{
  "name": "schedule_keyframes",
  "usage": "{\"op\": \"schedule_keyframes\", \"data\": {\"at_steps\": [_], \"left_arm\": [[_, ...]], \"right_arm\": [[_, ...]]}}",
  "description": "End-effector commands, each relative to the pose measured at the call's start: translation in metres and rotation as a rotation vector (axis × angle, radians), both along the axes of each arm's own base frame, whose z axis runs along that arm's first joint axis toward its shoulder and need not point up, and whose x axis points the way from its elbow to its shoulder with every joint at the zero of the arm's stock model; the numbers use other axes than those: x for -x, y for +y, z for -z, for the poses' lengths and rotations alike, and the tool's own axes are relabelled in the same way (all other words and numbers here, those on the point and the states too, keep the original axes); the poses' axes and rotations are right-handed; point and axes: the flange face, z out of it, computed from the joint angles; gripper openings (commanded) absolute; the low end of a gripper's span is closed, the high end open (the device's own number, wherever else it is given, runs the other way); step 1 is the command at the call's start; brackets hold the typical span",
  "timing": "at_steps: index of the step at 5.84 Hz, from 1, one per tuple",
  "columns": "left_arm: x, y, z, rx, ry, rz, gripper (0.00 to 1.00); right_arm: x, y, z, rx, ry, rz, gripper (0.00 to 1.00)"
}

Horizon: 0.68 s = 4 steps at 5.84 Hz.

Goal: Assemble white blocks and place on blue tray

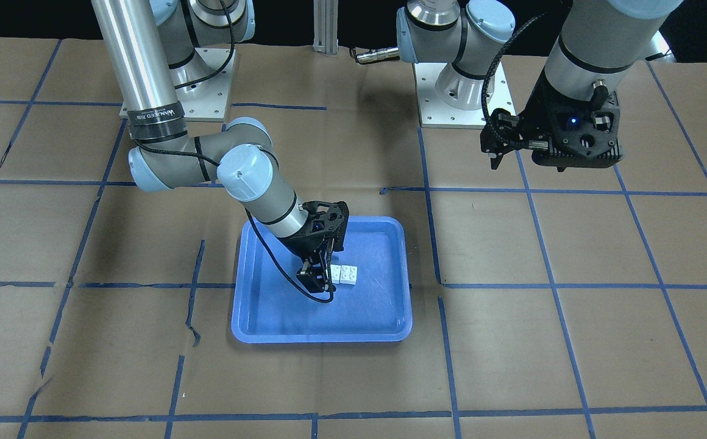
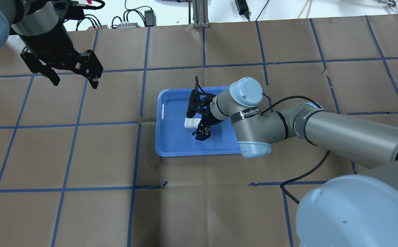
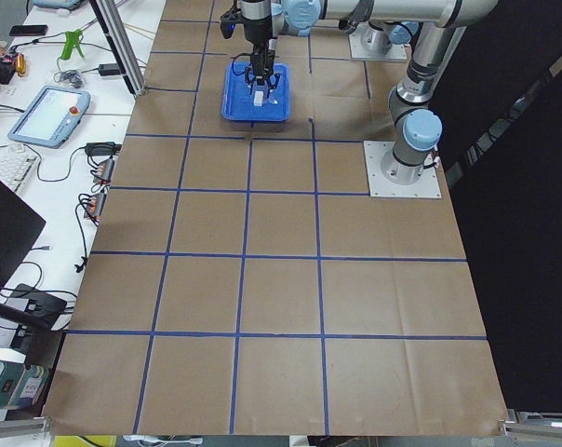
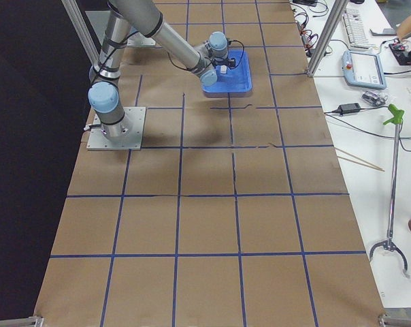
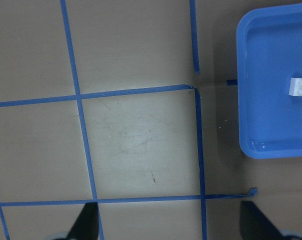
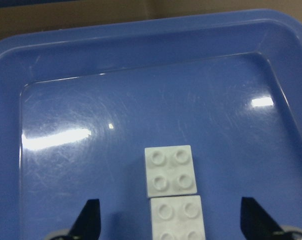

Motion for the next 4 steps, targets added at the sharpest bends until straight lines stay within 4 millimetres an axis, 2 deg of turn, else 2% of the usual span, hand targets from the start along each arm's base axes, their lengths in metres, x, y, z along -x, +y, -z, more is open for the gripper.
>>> {"op": "schedule_keyframes", "data": {"at_steps": [1, 2, 3, 4], "left_arm": [[0.0, 0.001, 0.006, 0.003, 0.0, -0.001, 0.99], [0.0, 0.001, 0.006, 0.003, 0.0, -0.001, 0.99], [0.001, 0.001, 0.006, 0.003, 0.0, 0.0, 0.99], [0.001, 0.001, 0.006, 0.003, 0.0, 0.0, 0.99]], "right_arm": [[0.0, -0.007, -0.017, 0.003, -0.006, 0.053, 1.0], [0.0, -0.014, -0.04, -0.065, 0.017, 0.066, 1.0], [0.005, -0.022, -0.076, -0.106, 0.1, 0.085, 1.0], [0.019, -0.031, -0.105, -0.158, 0.173, 0.115, 1.0]]}}
